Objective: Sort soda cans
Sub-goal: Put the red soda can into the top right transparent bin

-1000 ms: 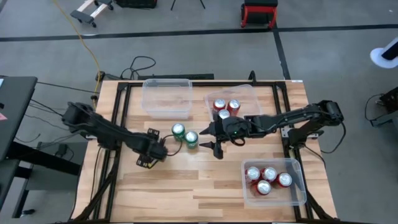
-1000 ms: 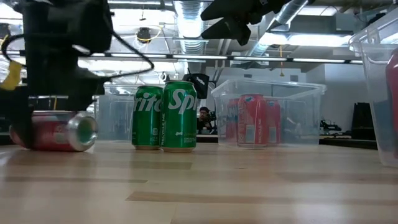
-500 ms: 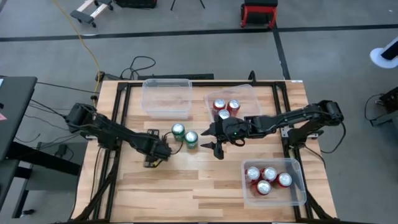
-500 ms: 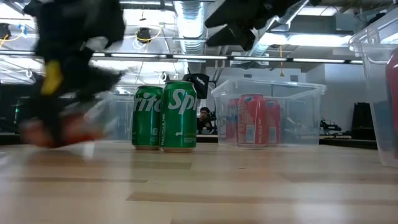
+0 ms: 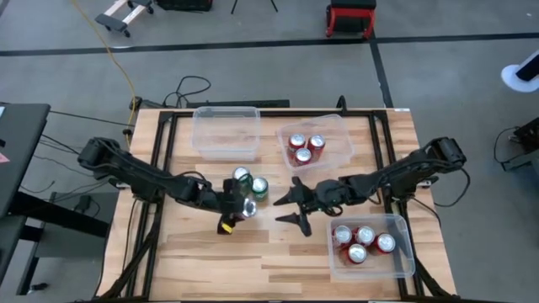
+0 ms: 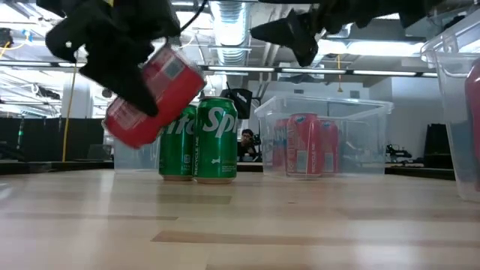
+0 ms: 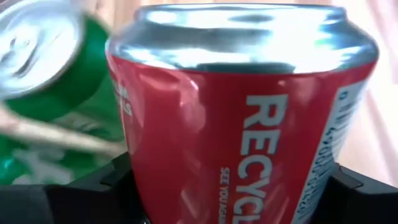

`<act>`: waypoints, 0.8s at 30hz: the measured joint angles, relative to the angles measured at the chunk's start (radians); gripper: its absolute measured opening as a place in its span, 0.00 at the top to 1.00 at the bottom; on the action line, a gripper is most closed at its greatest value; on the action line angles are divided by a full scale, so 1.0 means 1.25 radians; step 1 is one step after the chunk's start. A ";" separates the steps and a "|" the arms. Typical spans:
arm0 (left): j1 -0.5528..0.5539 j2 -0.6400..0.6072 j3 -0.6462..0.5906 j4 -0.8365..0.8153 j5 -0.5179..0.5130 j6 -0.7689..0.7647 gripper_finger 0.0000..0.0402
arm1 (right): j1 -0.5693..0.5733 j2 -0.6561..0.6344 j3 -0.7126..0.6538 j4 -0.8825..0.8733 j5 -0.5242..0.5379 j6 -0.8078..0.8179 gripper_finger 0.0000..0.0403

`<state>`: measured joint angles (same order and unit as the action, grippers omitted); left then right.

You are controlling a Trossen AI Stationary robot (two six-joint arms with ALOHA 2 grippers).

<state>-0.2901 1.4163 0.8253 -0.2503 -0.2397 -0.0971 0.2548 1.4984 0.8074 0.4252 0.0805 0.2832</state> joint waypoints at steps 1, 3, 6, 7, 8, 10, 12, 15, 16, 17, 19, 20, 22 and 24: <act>-0.002 0.005 0.000 0.018 0.001 0.003 0.28 | 0.005 0.008 -0.005 0.021 0.000 -0.001 0.35; -0.003 0.022 0.002 0.072 0.002 0.005 0.28 | 0.012 0.018 -0.015 0.039 0.000 0.000 0.35; -0.002 0.054 0.002 0.115 0.004 0.005 0.28 | 0.010 0.048 -0.013 0.070 0.000 0.003 0.35; -0.002 0.064 0.000 0.134 0.006 0.005 0.28 | 0.010 0.057 -0.013 0.068 0.000 0.003 0.35; -0.003 0.073 0.000 0.162 0.007 0.004 0.28 | 0.009 0.069 -0.011 0.068 0.000 0.003 0.35; -0.009 0.092 0.001 0.214 0.011 0.004 0.28 | 0.003 0.090 -0.006 0.060 0.000 0.003 0.35; -0.017 0.115 0.003 0.271 0.012 0.005 0.28 | 0.002 0.104 0.000 0.055 -0.004 0.003 0.35; -0.031 0.156 0.003 0.340 0.012 0.020 0.28 | 0.001 0.115 0.021 0.057 -0.007 -0.002 0.35; -0.035 0.167 0.003 0.365 0.014 0.025 0.28 | 0.001 0.116 0.030 0.046 -0.008 -0.009 0.35; -0.038 0.174 0.003 0.378 0.014 0.026 0.28 | 0.002 0.115 0.040 0.025 -0.007 -0.022 0.35; -0.038 0.180 0.003 0.396 0.015 0.026 0.28 | 0.006 0.109 0.063 -0.039 -0.006 -0.049 0.33; -0.038 0.180 0.003 0.397 0.015 0.025 0.28 | 0.009 0.106 0.071 -0.080 -0.006 -0.060 0.32; -0.038 0.180 0.003 0.395 0.012 0.020 0.28 | 0.015 0.106 0.098 -0.132 -0.001 -0.066 0.28; -0.038 0.180 0.003 0.401 0.006 0.020 0.28 | 0.023 0.108 0.120 -0.173 -0.002 -0.066 0.23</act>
<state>-0.3382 1.6413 0.8288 0.2509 -0.2326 -0.0724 0.2832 1.6328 0.9570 0.2087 0.0777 0.2012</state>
